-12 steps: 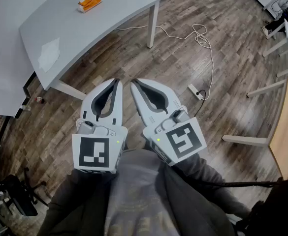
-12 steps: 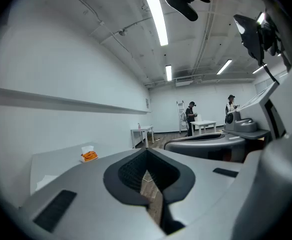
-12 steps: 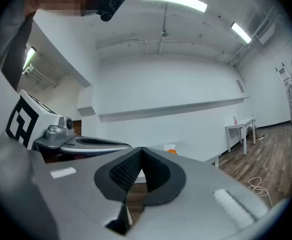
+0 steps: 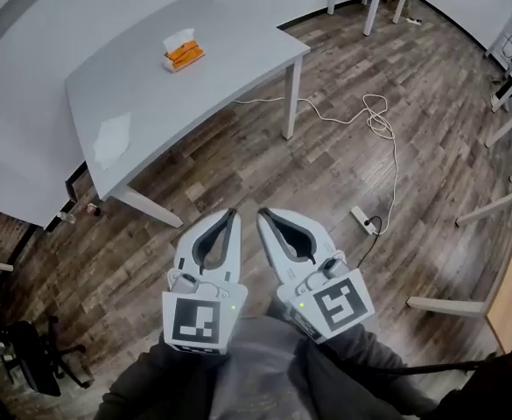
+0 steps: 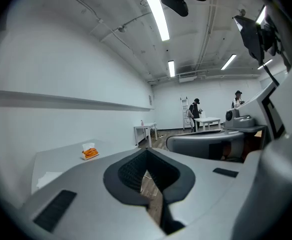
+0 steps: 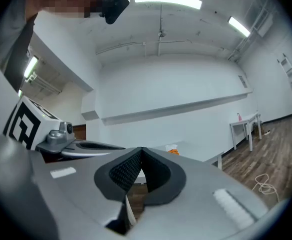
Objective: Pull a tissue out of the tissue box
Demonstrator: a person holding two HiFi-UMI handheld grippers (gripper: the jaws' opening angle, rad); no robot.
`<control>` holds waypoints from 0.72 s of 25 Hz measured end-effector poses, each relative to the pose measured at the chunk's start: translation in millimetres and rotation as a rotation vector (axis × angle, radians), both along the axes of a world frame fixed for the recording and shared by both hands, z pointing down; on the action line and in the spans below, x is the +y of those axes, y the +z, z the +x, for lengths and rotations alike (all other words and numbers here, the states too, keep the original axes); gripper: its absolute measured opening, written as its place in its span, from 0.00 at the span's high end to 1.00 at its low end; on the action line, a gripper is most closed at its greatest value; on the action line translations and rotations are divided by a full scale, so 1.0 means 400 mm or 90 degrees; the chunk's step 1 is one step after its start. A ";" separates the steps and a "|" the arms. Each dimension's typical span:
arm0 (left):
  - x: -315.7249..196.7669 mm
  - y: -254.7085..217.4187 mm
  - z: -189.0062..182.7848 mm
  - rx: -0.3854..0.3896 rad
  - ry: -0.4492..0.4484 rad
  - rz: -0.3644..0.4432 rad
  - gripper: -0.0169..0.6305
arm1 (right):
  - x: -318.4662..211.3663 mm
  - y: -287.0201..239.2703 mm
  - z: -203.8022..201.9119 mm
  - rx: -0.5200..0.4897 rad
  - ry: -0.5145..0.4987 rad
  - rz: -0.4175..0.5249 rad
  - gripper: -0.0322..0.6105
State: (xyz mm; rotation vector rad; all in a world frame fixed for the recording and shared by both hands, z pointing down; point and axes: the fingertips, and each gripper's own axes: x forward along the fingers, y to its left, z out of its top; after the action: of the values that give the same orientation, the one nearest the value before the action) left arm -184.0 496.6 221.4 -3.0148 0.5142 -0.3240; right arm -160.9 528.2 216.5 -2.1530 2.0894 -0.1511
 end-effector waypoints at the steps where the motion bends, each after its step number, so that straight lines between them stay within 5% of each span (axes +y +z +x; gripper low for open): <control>1: -0.003 0.001 0.004 -0.003 -0.004 -0.002 0.97 | -0.003 0.002 0.007 -0.008 -0.006 0.000 0.95; 10: -0.135 0.024 0.048 0.003 -0.050 -0.023 0.97 | -0.120 0.035 0.085 -0.024 -0.022 -0.015 0.95; 18: -0.416 -0.008 0.194 0.062 -0.077 -0.031 0.97 | -0.382 0.006 0.220 0.005 -0.047 -0.016 0.95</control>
State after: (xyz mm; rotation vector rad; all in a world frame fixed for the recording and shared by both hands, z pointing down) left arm -106.5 330.1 218.0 -3.0654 0.7085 -0.1989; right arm -72.8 375.3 218.9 -2.0947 2.1834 -0.1782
